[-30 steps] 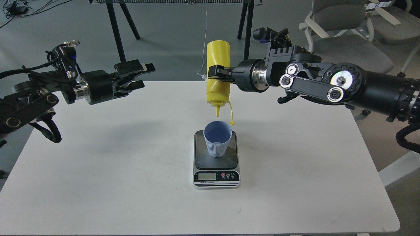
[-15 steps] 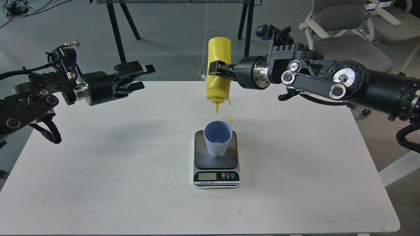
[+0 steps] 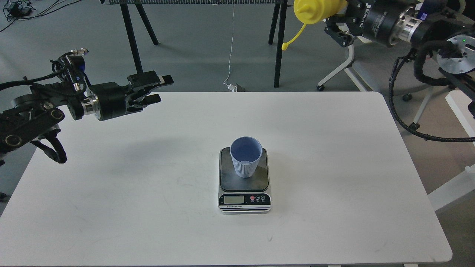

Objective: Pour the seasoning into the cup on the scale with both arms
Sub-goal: 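Turn the bottle upright and carry it back down with the right gripper, then lower the yellow bottle onto the table beside the scale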

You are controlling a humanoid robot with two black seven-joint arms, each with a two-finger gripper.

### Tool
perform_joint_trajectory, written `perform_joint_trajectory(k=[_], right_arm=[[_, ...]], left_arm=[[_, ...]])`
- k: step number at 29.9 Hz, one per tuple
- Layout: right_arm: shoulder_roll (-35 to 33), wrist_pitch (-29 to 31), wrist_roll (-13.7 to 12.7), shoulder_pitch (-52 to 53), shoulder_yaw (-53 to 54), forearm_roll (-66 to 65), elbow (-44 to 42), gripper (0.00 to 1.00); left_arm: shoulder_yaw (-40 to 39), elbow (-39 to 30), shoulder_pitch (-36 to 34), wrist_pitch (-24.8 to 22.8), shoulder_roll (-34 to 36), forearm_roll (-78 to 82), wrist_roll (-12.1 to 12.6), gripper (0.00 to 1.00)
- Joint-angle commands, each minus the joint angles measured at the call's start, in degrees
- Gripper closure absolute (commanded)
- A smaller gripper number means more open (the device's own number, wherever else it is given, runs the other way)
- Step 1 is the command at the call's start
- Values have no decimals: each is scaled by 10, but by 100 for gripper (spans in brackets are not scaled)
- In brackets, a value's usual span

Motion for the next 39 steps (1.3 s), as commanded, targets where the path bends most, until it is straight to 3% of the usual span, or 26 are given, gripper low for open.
perform_joint_trajectory(k=[1, 5, 12, 17, 24, 32, 39], right_arm=[[-66, 28, 0, -73, 56, 132, 50, 84], [-118, 68, 14, -170, 93, 252, 104, 84], [-124, 68, 93, -339, 130, 334, 114, 85], [-105, 68, 156, -415, 130, 342, 109, 84], [-39, 68, 199, -476, 130, 343, 110, 84], [51, 68, 206, -537, 130, 339, 110, 83], [77, 68, 204, -571, 130, 336, 110, 83]], left_arm=[[1, 0, 5, 0, 5, 0, 0, 1], [1, 0, 15, 0, 8, 1, 0, 1], [2, 0, 16, 0, 15, 1, 0, 1], [2, 0, 23, 0, 16, 1, 0, 1], [2, 0, 31, 0, 19, 2, 0, 1], [2, 0, 39, 0, 20, 2, 0, 1], [2, 0, 41, 0, 20, 4, 0, 1]])
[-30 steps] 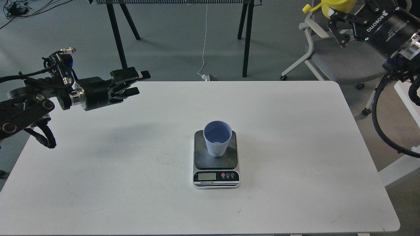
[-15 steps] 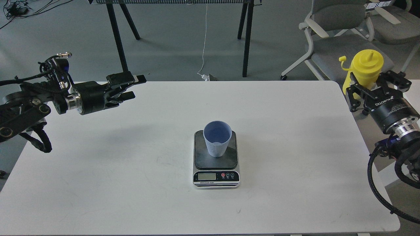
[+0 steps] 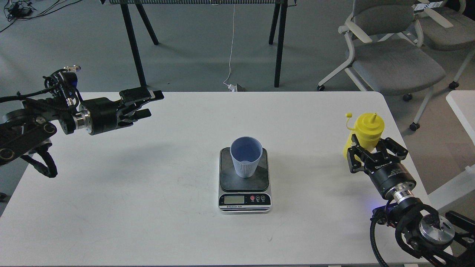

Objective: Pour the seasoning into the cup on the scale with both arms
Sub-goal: 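Lower the yellow bottle onto the table beside the scale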

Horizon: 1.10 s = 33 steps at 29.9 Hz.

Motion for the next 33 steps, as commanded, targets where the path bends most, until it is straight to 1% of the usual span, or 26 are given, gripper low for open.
perform_joint_trajectory(k=[1, 8, 12, 23, 29, 33], right_arm=[[6, 0, -1, -12, 0, -1, 1, 83], [7, 0, -4, -18, -3, -20, -27, 83], [23, 0, -4, -23, -4, -35, -42, 83], [48, 0, -4, -24, -7, -67, -43, 82], [49, 0, -4, -24, -7, -69, -44, 78], [49, 0, -3, -23, -7, -69, -50, 71]], left_arm=[[0, 0, 1, 0, -1, 0, 0, 1], [0, 0, 2, 0, -1, 0, 0, 1], [0, 0, 4, 0, 1, 0, 0, 1], [-1, 0, 11, 0, 11, 0, 0, 1], [-1, 0, 11, 0, 12, 0, 0, 1], [0, 0, 11, 0, 11, 0, 0, 1]])
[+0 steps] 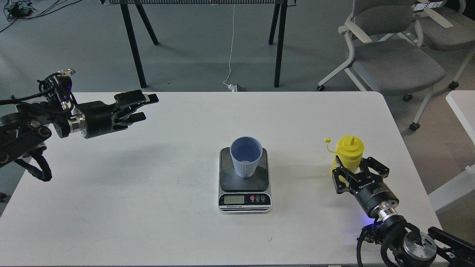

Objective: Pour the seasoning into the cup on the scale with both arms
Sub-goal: 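Lower the yellow bottle onto the table beside the scale, then open the right gripper and release the bottle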

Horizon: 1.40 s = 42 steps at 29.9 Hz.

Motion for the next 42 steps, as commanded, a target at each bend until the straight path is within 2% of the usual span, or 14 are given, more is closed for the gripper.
perform_joint_trajectory(k=[1, 4, 10, 17, 31, 42], right_arm=[[0, 0, 1, 0, -1, 0, -5, 69], [0, 0, 3, -1, -1, 0, -5, 61], [0, 0, 6, -1, -1, 0, -6, 31], [-3, 0, 5, -1, -1, -1, -2, 6], [-10, 0, 2, -45, 0, -3, 22, 3], [-73, 0, 4, -92, 7, -4, 65, 3]], left_arm=[[1, 0, 0, 0, -1, 0, 0, 1], [1, 0, 0, 0, 0, 0, 0, 1], [1, 0, 1, 0, 0, 0, 0, 1], [1, 0, 3, 0, 0, 0, 0, 1], [1, 0, 3, 0, -1, 0, 0, 1], [0, 0, 9, 0, -1, 0, 0, 1]])
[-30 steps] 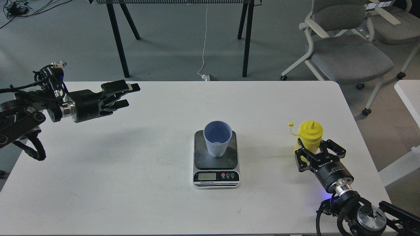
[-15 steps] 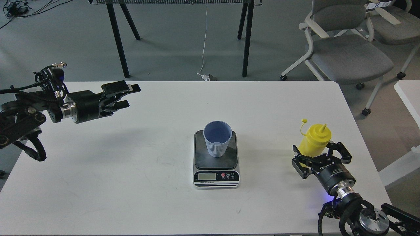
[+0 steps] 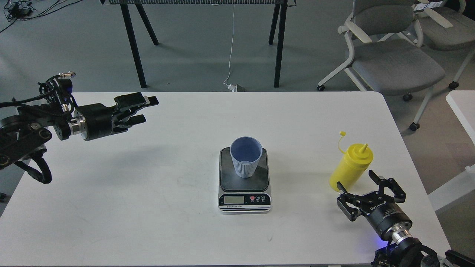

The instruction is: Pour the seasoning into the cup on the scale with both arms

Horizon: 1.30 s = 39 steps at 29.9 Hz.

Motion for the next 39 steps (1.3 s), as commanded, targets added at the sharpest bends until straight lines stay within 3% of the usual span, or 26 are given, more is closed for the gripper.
perform_joint_trajectory(k=[1, 11, 24, 31, 39], right_arm=[[-25, 0, 1, -17, 1, 0, 14, 3], [-94, 0, 0, -95, 0, -1, 48, 3], [-279, 0, 1, -103, 26, -8, 83, 3], [-337, 0, 1, 29, 23, -25, 70, 3], [-346, 0, 1, 207, 23, -109, 68, 3]], left_arm=[[-1, 0, 2, 0, -1, 0, 0, 1], [-1, 0, 2, 0, 0, 0, 0, 1], [-4, 0, 2, 0, -1, 0, 0, 0], [-10, 0, 2, 0, -5, -4, 0, 0], [-15, -2, 0, 0, -11, -5, 0, 0]])
